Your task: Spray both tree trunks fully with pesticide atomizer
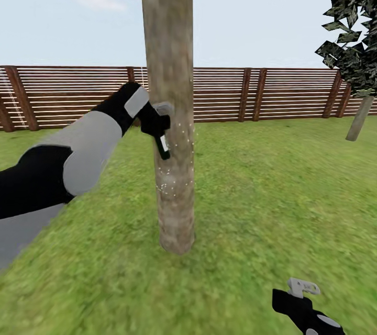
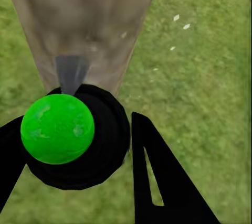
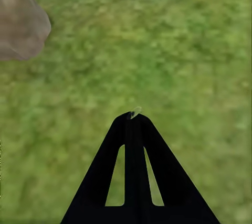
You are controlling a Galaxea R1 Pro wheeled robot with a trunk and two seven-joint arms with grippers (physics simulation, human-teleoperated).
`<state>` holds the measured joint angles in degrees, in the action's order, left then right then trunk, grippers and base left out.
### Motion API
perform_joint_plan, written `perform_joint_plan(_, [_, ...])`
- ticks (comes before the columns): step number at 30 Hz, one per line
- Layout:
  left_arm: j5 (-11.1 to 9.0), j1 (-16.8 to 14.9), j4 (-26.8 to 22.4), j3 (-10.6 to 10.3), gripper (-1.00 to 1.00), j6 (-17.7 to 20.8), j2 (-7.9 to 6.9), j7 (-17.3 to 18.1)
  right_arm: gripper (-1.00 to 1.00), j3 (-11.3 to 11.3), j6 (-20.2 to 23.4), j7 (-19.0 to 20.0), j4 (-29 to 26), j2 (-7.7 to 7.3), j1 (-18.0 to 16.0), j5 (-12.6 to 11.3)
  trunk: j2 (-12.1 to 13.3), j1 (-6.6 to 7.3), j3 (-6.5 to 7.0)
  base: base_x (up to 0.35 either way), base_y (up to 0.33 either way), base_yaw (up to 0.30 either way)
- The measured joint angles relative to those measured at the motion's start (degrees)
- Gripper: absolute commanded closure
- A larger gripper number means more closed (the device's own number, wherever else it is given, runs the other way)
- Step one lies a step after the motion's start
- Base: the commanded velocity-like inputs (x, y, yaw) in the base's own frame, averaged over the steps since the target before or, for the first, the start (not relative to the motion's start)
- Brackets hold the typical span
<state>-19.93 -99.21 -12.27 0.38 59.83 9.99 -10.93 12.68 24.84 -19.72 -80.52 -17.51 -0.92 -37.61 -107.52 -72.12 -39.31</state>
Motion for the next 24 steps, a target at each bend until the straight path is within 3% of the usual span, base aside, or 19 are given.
perform_joint_plan(2, [-6.4,-4.7,2.3,0.0,1.0,0.0,0.0,-5.5,1.0,0.0,0.2,0.0,-0.2,0.0,0.0,0.0,0.0,0.01,0.0,0.0,0.0,0.0])
perform_joint_plan(5, [-10.9,-9.6,5.0,0.0,1.0,0.0,0.0,-9.4,1.0,0.0,0.2,0.0,-0.2,0.0,0.0,0.0,0.0,0.0,0.0,0.0,0.0,0.0])
perform_joint_plan(8, [-13.6,-15.3,8.4,0.1,1.0,0.0,0.0,-10.9,1.0,0.0,0.3,-0.1,-0.3,0.0,0.0,0.0,0.0,0.0,0.0,0.0,0.0,0.0])
perform_joint_plan(11, [-14.3,-19.0,10.6,-0.1,1.0,0.0,0.0,-11.4,1.0,0.0,0.3,-0.1,-0.3,0.0,0.0,0.0,0.0,0.0,0.0,0.0,0.0,0.0])
perform_joint_plan(14, [-14.8,-22.6,12.4,0.0,1.0,0.1,0.0,-14.3,1.0,0.1,0.3,-0.1,-0.3,0.0,0.0,0.0,0.0,-0.01,-0.01,0.0,0.0,0.0])
perform_joint_plan(16, [-17.7,-24.5,12.7,0.3,1.0,0.1,0.0,-16.4,1.0,0.1,0.3,-0.1,-0.4,0.0,0.0,0.0,0.0,0.0,0.0,0.0,0.0,0.0])
perform_joint_plan(18, [-20.9,-25.5,12.8,0.2,1.0,0.2,0.0,-20.2,1.0,0.1,0.3,-0.1,-0.4,0.01,0.0,0.0,0.0,-0.01,-0.01,0.0,0.0,0.0])
perform_joint_plan(21, [-24.8,-26.0,12.8,0.3,1.0,0.2,0.0,-23.0,1.0,0.1,0.3,-0.1,-0.4,0.0,0.0,0.1,0.0,-0.01,-0.01,0.0,0.0,0.0])
perform_joint_plan(24, [-25.5,-26.1,12.8,0.3,1.0,0.2,0.0,-23.4,1.0,0.1,0.3,-0.1,-0.4,0.0,0.0,0.0,0.0,-0.01,-0.01,0.0,0.0,0.0])
